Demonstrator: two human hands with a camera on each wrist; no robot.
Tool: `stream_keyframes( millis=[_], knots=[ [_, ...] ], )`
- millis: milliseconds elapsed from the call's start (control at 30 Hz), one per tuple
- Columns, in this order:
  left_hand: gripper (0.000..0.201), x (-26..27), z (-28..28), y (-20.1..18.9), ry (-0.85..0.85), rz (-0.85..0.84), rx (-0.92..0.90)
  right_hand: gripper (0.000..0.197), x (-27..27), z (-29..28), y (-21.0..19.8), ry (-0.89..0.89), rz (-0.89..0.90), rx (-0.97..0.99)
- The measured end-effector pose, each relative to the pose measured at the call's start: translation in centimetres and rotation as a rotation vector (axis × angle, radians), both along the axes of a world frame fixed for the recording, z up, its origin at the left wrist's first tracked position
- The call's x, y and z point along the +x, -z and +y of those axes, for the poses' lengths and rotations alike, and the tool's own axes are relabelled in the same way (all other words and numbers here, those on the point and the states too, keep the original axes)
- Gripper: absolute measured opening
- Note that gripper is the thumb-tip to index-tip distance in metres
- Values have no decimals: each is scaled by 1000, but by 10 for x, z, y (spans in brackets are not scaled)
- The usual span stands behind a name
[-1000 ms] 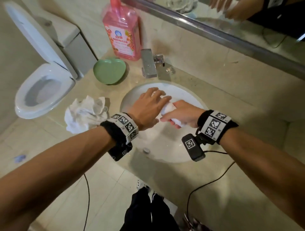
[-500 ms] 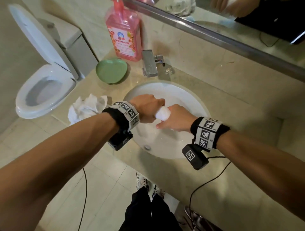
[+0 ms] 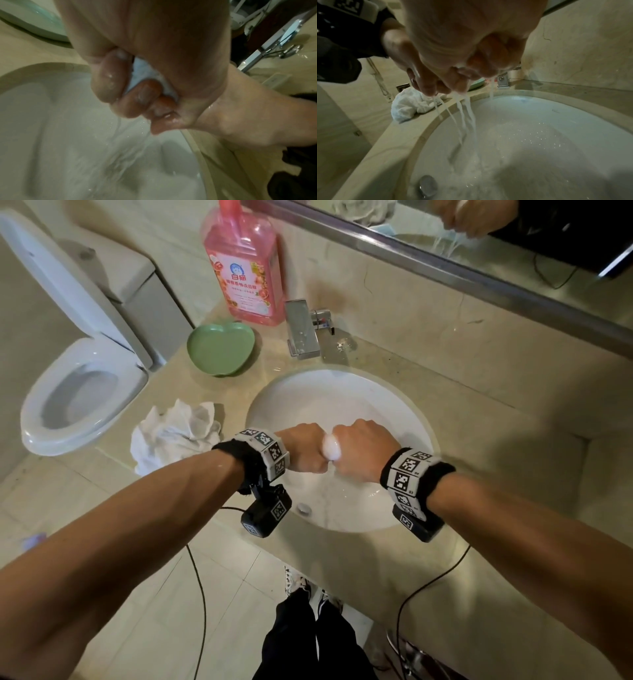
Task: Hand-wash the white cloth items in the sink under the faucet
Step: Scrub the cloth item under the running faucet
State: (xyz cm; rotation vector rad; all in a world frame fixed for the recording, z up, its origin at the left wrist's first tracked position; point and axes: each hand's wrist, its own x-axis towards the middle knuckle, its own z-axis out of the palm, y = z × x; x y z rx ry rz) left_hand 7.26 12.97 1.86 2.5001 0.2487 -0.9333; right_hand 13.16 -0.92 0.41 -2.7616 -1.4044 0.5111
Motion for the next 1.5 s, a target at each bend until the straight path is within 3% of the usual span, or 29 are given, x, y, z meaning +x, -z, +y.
stream_keyframes(
  millis=[67,267,367,433,500,567,633,700,800,1033,1200,1333,1500],
  knots=[
    [5,4,-1,-2,0,56,11,21,2,0,-1,4,0,6],
    [16,13,7,-20,18,108,-10,39,13,-1,-16,-4,74,63],
    [49,12,10,-28,0,-203,33,43,22,-4,-30,172,332,109],
    [56,6,8,-28,71,-485,104,37,25,-6,-38,370,614,225],
    [62,-1,5,-26,181,-663,202,31,27,-7,-45,508,778,303],
    [64,-4,4,-24,248,-704,298,30,29,-7,-51,549,870,311],
    [49,-1,8,-28,268,-741,322,31,28,-7,-57,563,963,283],
    [29,4,13,-34,257,-786,278,34,26,-8,-61,563,1060,243],
    [31,11,19,-40,227,-765,201,40,22,-7,-66,537,1124,231],
    [38,17,22,-44,287,-679,245,45,17,-3,-71,504,979,214],
    [36,14,11,-34,233,-458,320,22,12,-1,-64,209,394,68],
    [26,14,4,-26,111,-265,236,15,10,0,-46,124,241,43],
    [19,16,2,-15,70,-155,117,17,14,0,-28,44,121,-9]
  ],
)
